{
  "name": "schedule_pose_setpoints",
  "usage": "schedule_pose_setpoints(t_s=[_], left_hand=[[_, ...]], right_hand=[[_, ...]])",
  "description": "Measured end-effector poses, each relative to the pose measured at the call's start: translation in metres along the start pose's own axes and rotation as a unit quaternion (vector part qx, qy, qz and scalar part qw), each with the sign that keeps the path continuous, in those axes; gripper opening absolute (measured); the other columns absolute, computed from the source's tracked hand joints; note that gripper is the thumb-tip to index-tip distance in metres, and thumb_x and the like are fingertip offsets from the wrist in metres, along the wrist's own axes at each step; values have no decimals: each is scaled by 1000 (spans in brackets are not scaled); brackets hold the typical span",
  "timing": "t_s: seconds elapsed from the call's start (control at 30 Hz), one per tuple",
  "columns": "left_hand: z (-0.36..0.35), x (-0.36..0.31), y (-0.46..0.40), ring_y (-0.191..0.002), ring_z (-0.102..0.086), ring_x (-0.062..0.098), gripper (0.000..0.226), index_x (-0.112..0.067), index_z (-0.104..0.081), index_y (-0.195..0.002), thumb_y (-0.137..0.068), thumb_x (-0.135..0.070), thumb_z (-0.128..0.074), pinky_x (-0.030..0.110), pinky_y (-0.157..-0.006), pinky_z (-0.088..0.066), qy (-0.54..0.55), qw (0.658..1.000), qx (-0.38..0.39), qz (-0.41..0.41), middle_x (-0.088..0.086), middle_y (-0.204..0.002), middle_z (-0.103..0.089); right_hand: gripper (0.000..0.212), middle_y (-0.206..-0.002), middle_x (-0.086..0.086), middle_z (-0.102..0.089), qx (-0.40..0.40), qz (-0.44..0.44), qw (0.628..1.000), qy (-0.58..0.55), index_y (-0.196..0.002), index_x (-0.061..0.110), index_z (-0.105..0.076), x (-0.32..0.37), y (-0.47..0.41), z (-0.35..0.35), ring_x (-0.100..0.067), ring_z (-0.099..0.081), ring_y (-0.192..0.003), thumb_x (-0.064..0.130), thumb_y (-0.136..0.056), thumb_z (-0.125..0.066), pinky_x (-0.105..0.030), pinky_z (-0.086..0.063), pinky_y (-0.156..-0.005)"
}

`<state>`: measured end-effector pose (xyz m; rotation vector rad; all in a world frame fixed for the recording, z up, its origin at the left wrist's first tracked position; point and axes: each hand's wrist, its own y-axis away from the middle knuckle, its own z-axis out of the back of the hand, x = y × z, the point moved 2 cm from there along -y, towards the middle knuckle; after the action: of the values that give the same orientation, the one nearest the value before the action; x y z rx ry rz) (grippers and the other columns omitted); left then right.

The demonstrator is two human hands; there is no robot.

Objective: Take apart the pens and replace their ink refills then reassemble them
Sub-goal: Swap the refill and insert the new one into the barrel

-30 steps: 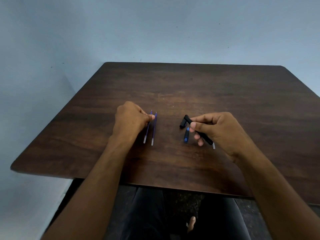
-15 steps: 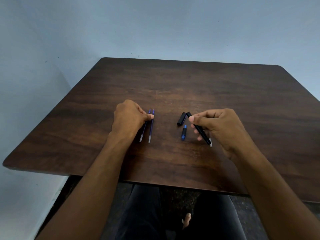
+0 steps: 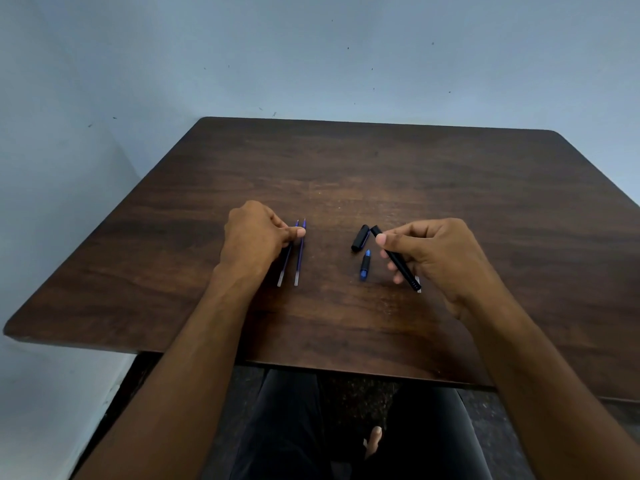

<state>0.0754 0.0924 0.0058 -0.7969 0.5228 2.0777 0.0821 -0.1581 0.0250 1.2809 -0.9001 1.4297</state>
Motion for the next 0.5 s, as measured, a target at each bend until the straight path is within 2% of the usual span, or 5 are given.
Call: schedule_pose_setpoints(t_s=[0.23,0.4,0.5], left_hand=[[3,3,3,-53,-61,7,25,-17,-76,-73,-72,-40,-86,19,-47,-40,11,1000,-4,-15,-2,-68,-73],[5,0,2,-58,-62,12,21,-15,-77,-77,-74,-34,-86,23,-55,-49,3,1000,13,-5,2,-74,-74],[4,0,4,-65,-67,14,21,-15,-77,-75,-73,-34,-86,28,-66,-57,-2,1000,3,-16,4,-74,-74]], right_hand=[[11,-75,-9,-77,-1,-5,1000,3,-82,9,-79,-2,0,1,-16,-69,-62,20,-84,-79,-29,-55,-54],[12,-77,-6,-78,-5,-3,1000,13,-80,13,-80,-1,1,4,-15,-71,-64,25,-84,-79,-30,-56,-55],[11,-77,-4,-78,-5,0,1000,9,-79,16,-80,-1,1,5,-14,-71,-66,26,-83,-80,-29,-57,-56]])
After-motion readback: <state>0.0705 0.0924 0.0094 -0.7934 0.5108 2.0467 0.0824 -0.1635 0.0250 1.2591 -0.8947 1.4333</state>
